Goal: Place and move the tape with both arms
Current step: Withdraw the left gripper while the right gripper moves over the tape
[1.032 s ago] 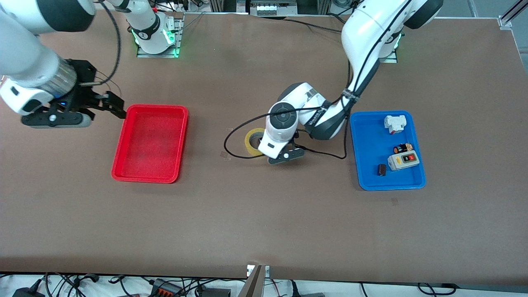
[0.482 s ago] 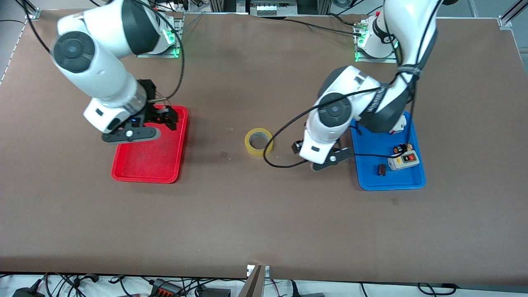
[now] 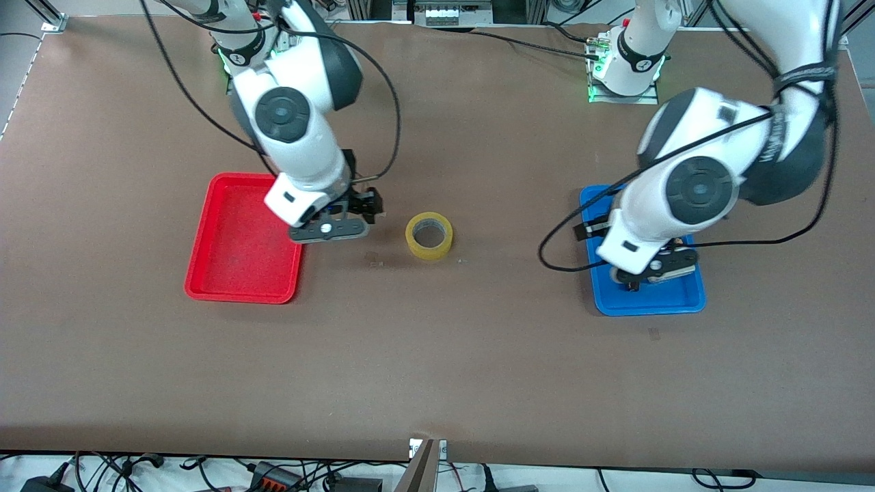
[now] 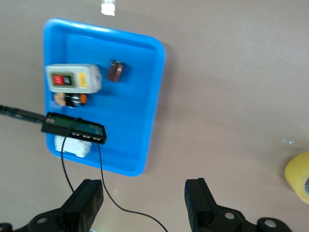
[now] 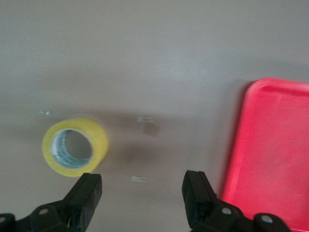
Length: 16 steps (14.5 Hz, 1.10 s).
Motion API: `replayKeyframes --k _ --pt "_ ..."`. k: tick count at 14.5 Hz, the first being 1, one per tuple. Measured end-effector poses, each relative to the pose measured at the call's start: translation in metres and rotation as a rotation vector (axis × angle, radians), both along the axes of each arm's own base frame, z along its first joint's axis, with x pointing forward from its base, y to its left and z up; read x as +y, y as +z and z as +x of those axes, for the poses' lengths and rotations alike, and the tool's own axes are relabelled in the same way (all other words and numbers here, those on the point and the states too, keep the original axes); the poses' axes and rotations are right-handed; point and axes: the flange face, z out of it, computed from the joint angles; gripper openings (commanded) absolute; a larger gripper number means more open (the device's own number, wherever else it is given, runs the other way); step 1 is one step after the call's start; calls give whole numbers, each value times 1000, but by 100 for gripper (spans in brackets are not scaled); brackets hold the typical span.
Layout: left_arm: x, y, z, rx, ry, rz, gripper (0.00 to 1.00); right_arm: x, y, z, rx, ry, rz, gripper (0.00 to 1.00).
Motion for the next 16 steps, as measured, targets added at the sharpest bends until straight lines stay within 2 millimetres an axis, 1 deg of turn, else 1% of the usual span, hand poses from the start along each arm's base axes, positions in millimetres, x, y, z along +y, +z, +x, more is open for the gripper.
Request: replayKeyframes --k 3,5,7,8,11,14,16 --pt "43 28 1 -20 24 -3 100 33 -40 -13 10 1 -3 98" --pt "66 38 4 -32 58 -3 100 53 -66 -22 11 -10 -1 98" --pt "82 44 5 -41 75 -4 100 69 -91 -31 12 -6 -1 98" --pt "88 46 5 -43 68 -8 100 72 -103 -32 14 -5 -2 98" --pt "110 54 6 -49 48 -39 100 74 -137 -30 19 -6 -4 98" --pt "138 83 -1 -80 -7 -81 100 78 -156 -33 18 0 -1 98" --pt "163 100 -11 -83 -65 -107 100 84 -167 -37 14 10 4 98"
